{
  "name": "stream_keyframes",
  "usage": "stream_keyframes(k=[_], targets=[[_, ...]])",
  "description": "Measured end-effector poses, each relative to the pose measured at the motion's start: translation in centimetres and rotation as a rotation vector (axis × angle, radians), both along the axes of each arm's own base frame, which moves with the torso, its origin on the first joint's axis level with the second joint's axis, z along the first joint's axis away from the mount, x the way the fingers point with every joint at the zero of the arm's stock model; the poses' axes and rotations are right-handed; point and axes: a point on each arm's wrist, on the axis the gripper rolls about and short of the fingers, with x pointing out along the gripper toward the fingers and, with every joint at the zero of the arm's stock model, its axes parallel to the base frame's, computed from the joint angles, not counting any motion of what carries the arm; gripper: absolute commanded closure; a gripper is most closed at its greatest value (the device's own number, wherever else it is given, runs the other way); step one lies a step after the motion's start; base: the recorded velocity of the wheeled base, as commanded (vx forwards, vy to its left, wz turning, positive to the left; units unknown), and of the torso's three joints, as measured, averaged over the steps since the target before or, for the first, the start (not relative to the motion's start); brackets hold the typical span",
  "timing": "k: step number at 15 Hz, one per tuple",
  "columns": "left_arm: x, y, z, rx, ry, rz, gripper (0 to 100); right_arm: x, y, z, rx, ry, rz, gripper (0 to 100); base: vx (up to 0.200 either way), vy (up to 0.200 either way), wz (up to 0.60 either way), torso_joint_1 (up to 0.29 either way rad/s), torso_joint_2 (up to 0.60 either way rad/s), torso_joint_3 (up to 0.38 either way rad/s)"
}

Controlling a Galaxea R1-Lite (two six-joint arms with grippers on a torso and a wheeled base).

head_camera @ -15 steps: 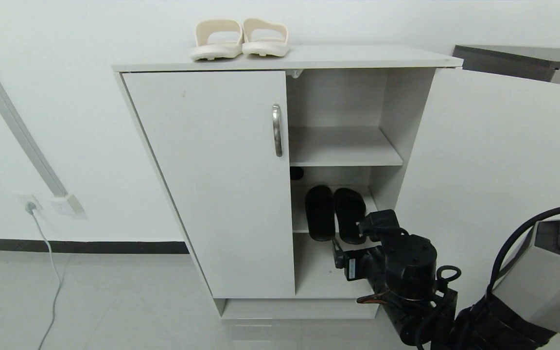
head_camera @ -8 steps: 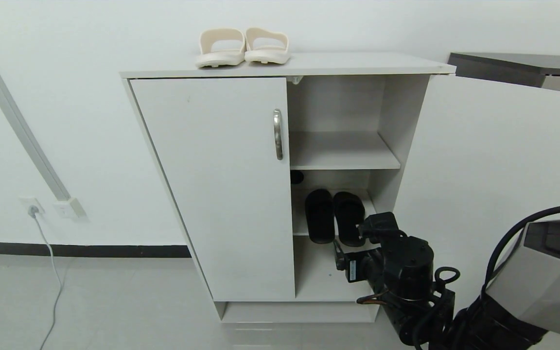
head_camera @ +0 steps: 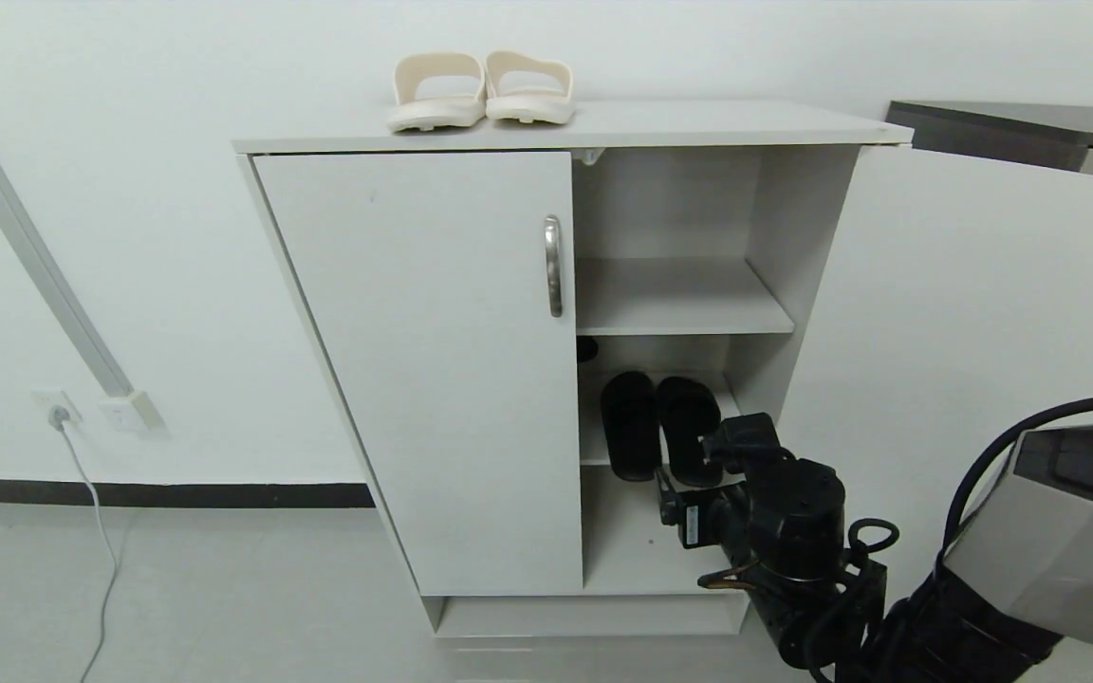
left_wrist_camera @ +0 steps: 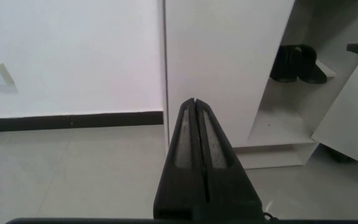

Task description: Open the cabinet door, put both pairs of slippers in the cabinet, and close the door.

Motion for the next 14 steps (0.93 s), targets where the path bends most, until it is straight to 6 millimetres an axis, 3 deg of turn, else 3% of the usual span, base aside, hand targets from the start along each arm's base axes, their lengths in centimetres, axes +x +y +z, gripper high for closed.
stream_keyframes(k=[10,14], targets=[[0.0,0.0,0.0,0.003,-0.001,-0.003,100,-0.24,-0.2,0.13,0.008,-0.009,-0.003,0,0.0,0.2,0.0,0.002,0.0,0.002],[0.0,0.0,0.0,0.003,-0.001,-0.002,100,-0.49,-0.48,-0.04,-0.015,-0.015,0.001,0,0.0,0.0,0.0,0.0,0.0,0.0]])
